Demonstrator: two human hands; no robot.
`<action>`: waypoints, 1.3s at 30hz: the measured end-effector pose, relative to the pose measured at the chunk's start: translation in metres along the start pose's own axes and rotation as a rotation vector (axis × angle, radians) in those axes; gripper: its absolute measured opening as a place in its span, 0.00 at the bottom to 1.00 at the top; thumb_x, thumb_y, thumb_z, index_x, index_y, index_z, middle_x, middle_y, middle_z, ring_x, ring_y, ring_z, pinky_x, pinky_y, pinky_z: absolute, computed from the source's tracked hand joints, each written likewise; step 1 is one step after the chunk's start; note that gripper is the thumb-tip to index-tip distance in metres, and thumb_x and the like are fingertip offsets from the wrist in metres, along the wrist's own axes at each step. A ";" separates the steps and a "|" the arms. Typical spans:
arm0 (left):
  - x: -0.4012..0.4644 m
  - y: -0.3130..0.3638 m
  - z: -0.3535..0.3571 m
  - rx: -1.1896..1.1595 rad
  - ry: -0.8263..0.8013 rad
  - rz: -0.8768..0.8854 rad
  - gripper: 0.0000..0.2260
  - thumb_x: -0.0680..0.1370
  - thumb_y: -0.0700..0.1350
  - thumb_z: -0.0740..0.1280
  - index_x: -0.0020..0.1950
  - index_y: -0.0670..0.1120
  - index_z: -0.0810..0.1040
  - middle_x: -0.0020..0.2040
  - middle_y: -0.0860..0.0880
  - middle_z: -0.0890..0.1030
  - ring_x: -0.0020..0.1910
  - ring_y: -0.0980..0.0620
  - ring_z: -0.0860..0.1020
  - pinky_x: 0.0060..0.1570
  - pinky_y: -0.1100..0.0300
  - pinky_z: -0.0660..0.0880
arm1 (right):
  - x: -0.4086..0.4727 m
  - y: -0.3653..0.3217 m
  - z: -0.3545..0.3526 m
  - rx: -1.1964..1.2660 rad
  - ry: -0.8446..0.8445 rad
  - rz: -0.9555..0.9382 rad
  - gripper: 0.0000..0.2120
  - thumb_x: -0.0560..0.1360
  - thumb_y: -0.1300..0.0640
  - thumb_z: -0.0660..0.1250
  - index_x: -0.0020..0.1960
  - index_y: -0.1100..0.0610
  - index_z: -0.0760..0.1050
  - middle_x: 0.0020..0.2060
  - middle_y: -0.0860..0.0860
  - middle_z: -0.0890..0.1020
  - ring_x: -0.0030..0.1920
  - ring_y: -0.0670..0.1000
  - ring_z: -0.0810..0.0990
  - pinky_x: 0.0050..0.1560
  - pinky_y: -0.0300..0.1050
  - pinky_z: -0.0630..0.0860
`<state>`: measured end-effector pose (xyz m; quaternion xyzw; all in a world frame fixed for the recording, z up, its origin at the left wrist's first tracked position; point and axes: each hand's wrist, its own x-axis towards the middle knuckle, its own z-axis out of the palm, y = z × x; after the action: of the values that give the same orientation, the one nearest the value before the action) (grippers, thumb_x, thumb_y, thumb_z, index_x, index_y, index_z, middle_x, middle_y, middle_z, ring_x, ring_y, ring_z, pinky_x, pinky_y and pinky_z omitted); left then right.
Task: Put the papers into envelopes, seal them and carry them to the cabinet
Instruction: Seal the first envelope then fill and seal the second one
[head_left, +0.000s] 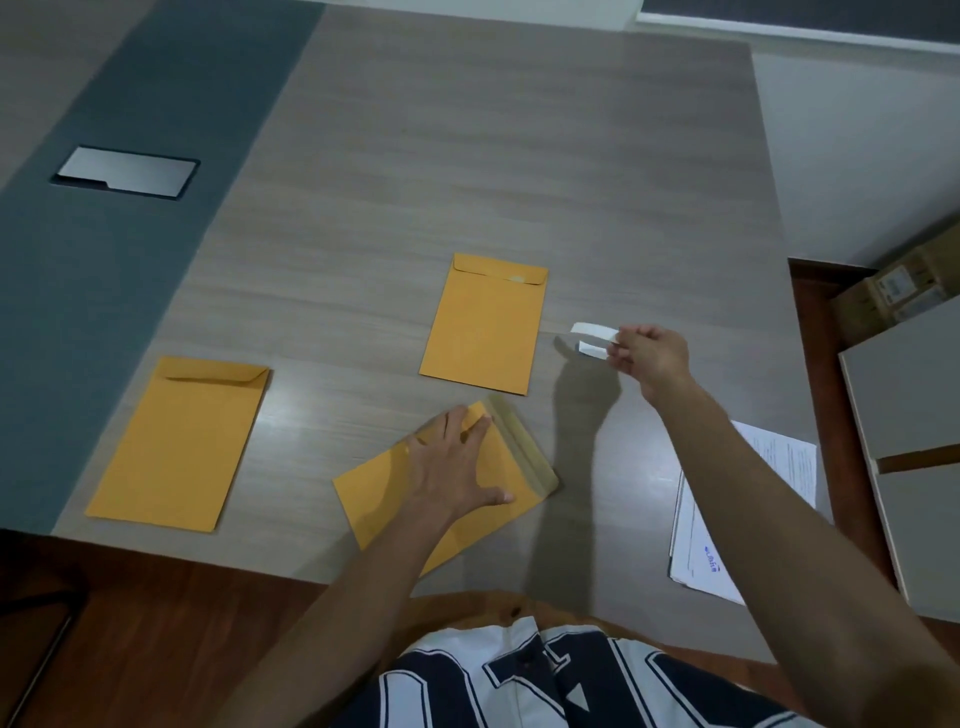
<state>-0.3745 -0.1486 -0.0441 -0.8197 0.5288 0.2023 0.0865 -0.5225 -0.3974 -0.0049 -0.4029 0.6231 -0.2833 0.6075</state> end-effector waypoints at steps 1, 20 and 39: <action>-0.001 0.000 0.000 0.000 0.004 0.001 0.50 0.64 0.78 0.63 0.79 0.57 0.50 0.79 0.49 0.51 0.78 0.46 0.52 0.65 0.39 0.65 | 0.009 -0.003 -0.003 -0.040 0.027 -0.003 0.09 0.74 0.71 0.66 0.38 0.60 0.73 0.32 0.56 0.75 0.26 0.48 0.75 0.31 0.41 0.80; 0.000 0.002 0.000 0.016 0.007 -0.013 0.50 0.65 0.78 0.63 0.80 0.57 0.49 0.79 0.49 0.50 0.77 0.46 0.53 0.66 0.37 0.62 | 0.058 -0.001 -0.004 -0.679 0.249 -0.088 0.08 0.73 0.57 0.68 0.48 0.57 0.83 0.48 0.55 0.85 0.54 0.56 0.81 0.55 0.42 0.74; -0.007 0.007 0.002 0.039 0.034 -0.034 0.41 0.73 0.72 0.58 0.80 0.53 0.53 0.73 0.43 0.59 0.70 0.42 0.60 0.59 0.44 0.68 | -0.101 0.119 0.018 -1.039 -0.196 -0.421 0.26 0.64 0.44 0.76 0.59 0.48 0.76 0.52 0.50 0.77 0.54 0.52 0.73 0.54 0.48 0.76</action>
<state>-0.3838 -0.1452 -0.0430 -0.8300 0.5201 0.1765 0.0972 -0.5296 -0.2483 -0.0535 -0.7887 0.5278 -0.0157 0.3148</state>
